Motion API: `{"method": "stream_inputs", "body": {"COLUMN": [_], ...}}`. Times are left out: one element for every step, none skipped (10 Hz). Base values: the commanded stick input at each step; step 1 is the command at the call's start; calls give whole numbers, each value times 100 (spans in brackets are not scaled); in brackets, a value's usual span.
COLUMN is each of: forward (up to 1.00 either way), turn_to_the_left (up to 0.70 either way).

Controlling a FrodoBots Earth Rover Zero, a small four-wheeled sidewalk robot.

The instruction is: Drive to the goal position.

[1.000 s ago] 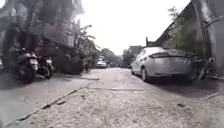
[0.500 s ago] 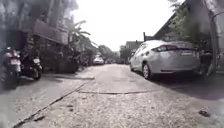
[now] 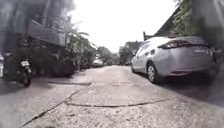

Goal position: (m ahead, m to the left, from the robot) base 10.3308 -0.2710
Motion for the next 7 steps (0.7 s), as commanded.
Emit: {"method": "stream_inputs", "body": {"forward": [100, 100, 100, 100, 100, 100, 100], "turn_to_the_left": [0, 0, 0, 0, 0, 0, 0]}}
